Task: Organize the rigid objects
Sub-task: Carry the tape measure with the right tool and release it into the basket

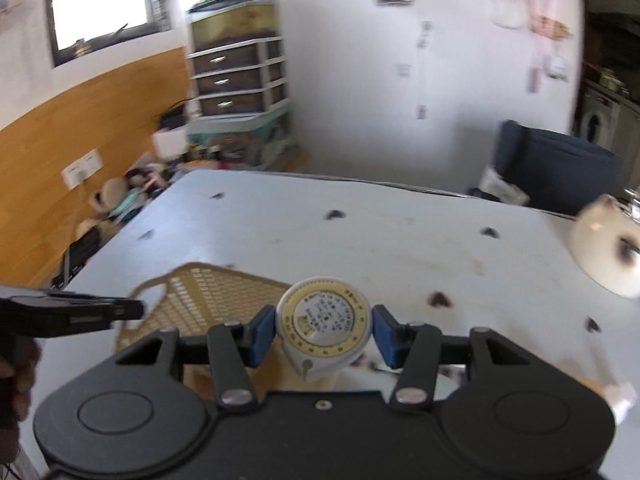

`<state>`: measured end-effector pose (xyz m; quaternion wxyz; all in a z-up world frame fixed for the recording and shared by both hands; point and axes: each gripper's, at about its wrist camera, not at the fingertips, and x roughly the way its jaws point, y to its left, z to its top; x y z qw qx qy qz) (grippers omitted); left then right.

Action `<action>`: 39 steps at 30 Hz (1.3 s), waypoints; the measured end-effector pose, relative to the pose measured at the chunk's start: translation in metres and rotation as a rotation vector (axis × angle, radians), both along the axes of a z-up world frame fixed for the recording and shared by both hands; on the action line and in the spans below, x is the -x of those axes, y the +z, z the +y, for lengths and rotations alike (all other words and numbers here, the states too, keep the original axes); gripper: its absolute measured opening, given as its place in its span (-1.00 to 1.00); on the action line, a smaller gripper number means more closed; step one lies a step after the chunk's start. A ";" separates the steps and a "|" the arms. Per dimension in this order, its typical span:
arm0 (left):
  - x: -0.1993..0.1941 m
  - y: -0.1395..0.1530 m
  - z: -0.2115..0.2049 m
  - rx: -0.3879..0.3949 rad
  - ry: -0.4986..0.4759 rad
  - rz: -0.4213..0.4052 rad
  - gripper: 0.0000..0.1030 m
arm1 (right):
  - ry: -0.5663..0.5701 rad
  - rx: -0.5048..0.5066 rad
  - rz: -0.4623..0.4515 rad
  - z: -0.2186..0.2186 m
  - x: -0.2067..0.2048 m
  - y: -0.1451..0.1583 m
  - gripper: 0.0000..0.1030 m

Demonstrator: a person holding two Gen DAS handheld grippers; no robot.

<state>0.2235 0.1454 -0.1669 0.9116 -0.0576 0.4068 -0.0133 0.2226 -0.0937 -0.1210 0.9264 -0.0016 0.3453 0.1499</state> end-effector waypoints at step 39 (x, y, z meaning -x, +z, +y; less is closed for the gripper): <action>-0.002 0.001 0.001 0.009 -0.002 0.002 -0.93 | 0.054 0.136 0.198 0.051 -0.055 -0.048 0.10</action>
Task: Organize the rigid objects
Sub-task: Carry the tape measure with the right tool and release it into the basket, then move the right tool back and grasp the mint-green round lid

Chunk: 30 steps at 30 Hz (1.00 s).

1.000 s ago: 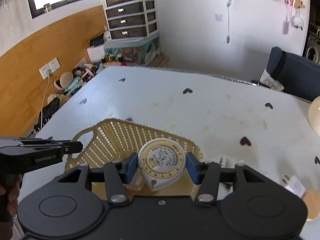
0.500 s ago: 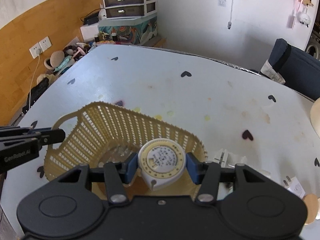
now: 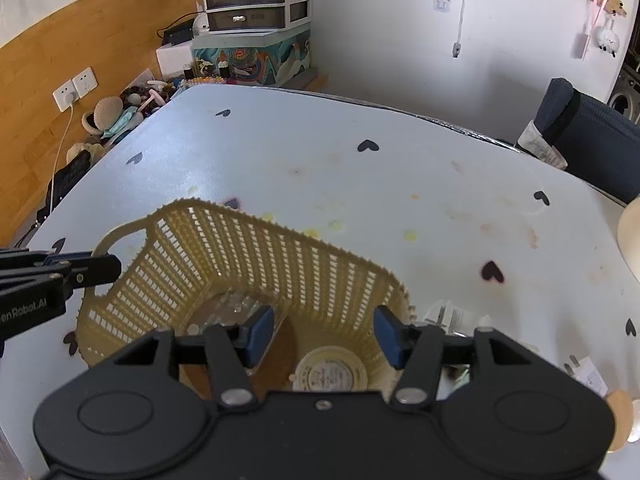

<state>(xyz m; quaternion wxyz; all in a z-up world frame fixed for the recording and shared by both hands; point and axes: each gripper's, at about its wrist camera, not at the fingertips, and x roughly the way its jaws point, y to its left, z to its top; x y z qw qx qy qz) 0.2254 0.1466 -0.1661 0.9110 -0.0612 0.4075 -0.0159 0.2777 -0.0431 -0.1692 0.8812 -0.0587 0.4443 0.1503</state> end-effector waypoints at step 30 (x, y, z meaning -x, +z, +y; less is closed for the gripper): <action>-0.001 0.000 0.001 0.000 0.001 0.001 -0.92 | -0.060 -0.103 -0.083 -0.050 0.046 0.067 0.32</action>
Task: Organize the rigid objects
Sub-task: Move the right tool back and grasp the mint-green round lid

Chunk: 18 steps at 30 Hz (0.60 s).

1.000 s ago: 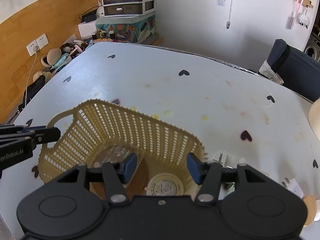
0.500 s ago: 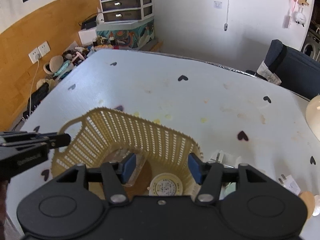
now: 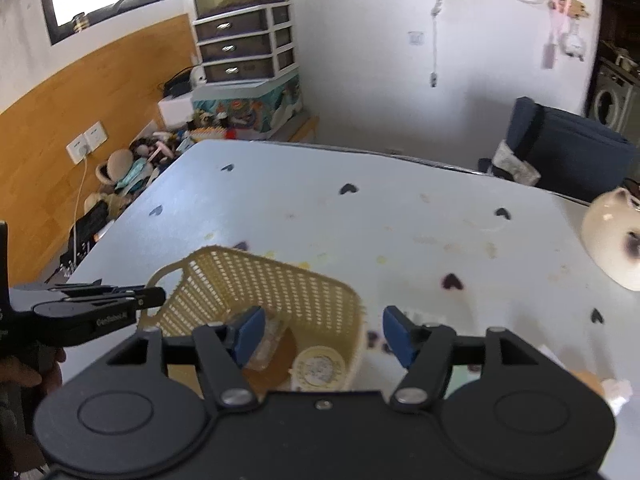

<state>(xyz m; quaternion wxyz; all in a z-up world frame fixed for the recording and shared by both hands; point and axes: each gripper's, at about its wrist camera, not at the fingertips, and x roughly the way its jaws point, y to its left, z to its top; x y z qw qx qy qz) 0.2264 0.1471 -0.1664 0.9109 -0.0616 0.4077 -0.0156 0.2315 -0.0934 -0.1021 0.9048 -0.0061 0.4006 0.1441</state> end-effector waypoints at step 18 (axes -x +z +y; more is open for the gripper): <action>0.000 0.000 0.000 0.000 0.000 0.000 -0.93 | -0.162 0.120 -0.012 -0.069 0.031 -0.057 0.63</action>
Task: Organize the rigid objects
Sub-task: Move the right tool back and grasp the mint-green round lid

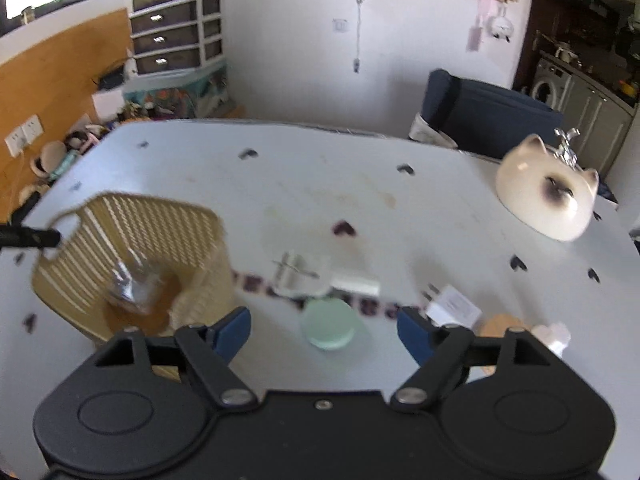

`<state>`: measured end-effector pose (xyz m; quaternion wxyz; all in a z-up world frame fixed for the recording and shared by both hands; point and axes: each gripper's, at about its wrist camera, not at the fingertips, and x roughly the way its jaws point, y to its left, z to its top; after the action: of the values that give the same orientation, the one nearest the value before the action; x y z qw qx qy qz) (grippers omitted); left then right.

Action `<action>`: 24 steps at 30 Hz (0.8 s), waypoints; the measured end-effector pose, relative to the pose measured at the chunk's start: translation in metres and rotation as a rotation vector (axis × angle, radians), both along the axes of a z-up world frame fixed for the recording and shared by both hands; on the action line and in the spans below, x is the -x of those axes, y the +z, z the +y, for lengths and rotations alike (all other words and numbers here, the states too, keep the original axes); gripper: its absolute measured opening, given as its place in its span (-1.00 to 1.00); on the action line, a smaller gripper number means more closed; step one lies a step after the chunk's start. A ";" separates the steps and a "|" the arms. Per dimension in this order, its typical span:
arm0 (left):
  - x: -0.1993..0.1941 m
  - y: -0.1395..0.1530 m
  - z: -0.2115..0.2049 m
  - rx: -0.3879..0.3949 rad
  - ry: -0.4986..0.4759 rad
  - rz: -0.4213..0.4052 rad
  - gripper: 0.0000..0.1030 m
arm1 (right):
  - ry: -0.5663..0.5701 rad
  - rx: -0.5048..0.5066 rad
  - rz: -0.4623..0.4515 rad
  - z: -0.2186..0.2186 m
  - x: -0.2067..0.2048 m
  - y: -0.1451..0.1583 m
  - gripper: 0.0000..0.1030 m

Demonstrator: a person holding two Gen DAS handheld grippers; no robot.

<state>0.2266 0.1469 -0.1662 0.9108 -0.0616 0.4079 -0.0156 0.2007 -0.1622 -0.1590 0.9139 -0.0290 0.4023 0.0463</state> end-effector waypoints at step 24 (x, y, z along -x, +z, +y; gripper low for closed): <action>-0.001 0.001 0.000 -0.002 -0.001 0.001 -0.92 | -0.022 0.011 0.091 -0.006 -0.056 -0.080 0.42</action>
<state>0.2272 0.1468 -0.1657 0.9107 -0.0607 0.4082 -0.0156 0.2565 -0.1685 -0.2388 0.8949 -0.0274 0.4441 0.0354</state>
